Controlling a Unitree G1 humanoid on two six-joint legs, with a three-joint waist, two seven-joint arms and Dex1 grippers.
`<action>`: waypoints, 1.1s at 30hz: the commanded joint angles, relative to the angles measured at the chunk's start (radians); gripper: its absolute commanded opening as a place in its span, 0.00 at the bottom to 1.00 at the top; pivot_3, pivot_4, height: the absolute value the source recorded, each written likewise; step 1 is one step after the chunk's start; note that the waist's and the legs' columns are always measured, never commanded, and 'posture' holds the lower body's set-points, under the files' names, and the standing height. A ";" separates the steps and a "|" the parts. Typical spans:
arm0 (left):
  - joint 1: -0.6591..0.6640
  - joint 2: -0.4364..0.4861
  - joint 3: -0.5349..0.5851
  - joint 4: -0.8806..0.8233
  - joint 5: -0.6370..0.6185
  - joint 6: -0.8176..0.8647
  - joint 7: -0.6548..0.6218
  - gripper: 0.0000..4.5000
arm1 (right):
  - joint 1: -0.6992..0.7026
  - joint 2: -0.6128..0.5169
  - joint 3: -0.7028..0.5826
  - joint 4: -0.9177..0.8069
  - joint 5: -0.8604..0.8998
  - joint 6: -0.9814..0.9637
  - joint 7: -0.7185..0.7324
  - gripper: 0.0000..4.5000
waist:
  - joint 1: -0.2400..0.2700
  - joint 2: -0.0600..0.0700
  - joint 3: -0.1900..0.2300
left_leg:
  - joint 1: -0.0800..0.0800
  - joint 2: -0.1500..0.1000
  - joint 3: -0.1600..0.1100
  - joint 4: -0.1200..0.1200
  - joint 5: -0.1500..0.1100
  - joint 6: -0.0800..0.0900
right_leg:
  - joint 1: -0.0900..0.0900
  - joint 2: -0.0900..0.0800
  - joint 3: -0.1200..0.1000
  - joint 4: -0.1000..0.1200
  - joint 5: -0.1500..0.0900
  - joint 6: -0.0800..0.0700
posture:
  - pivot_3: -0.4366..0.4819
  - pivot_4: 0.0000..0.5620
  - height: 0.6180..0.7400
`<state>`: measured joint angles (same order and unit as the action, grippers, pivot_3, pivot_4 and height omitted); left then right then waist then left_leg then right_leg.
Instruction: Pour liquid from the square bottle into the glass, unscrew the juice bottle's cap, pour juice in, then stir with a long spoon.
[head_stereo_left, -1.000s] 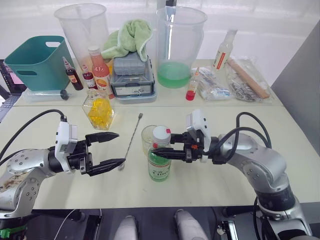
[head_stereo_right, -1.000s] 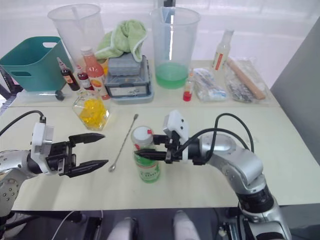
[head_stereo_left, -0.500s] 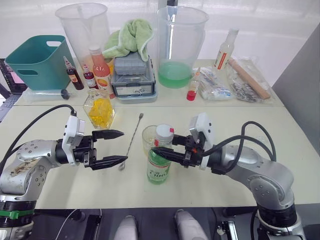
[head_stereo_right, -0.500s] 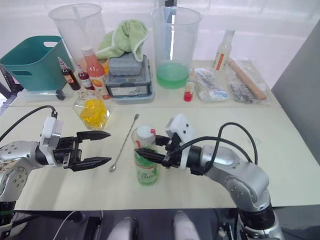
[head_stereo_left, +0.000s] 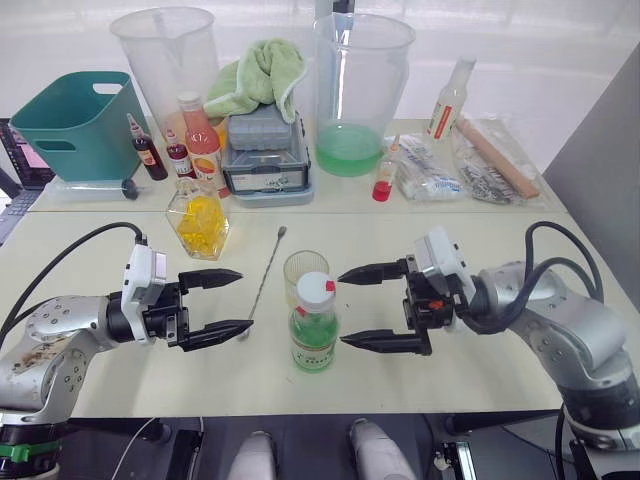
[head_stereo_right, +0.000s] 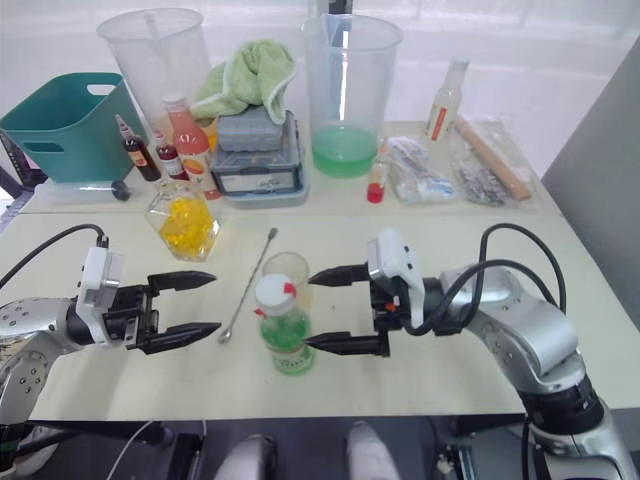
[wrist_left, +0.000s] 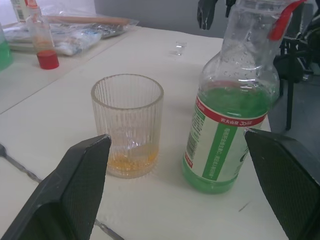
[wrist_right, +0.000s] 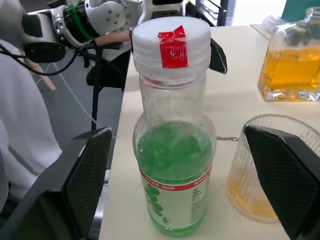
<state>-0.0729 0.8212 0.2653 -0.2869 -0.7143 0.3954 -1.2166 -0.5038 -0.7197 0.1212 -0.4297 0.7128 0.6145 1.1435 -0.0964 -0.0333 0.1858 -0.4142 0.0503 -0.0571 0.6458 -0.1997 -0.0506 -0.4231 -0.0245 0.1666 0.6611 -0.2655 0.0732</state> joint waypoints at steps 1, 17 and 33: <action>0.018 0.005 0.054 -0.061 -0.035 0.004 0.018 1.00 | -0.087 0.011 0.042 0.116 -0.040 -0.091 0.160 0.99 | 0.000 0.000 0.000 | 0.000 0.000 0.000 0.000 0.000 0.000 | 0.000 0.000 0.000 0.000 0.000 0.000 | 0.48 0.27 0.90; 0.179 0.017 0.180 -0.225 -0.164 0.077 0.057 1.00 | -0.319 0.186 0.145 0.340 -0.090 -0.134 0.380 0.99 | 0.001 0.000 0.000 | 0.000 0.000 -0.001 0.000 0.000 0.000 | 0.000 0.000 0.000 0.001 0.000 0.000 | 0.48 0.27 0.90; 0.119 0.020 0.107 -0.166 -0.129 0.049 0.022 1.00 | -0.224 0.209 0.134 0.299 -0.171 -0.191 0.300 0.31 | 0.000 0.000 0.000 | 0.001 0.000 0.000 0.000 0.000 0.000 | 0.000 0.000 -0.001 0.002 0.000 -0.001 | 0.48 0.27 0.90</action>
<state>0.0631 0.8375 0.3733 -0.4499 -0.8460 0.4600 -1.1874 -0.7423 -0.4940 0.2690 -0.0927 0.5566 0.4211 1.4664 -0.0965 -0.0331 0.1860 -0.4134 0.0503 -0.0575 0.6457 -0.1997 -0.0507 -0.4230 -0.0245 0.1661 0.6627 -0.2653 0.0727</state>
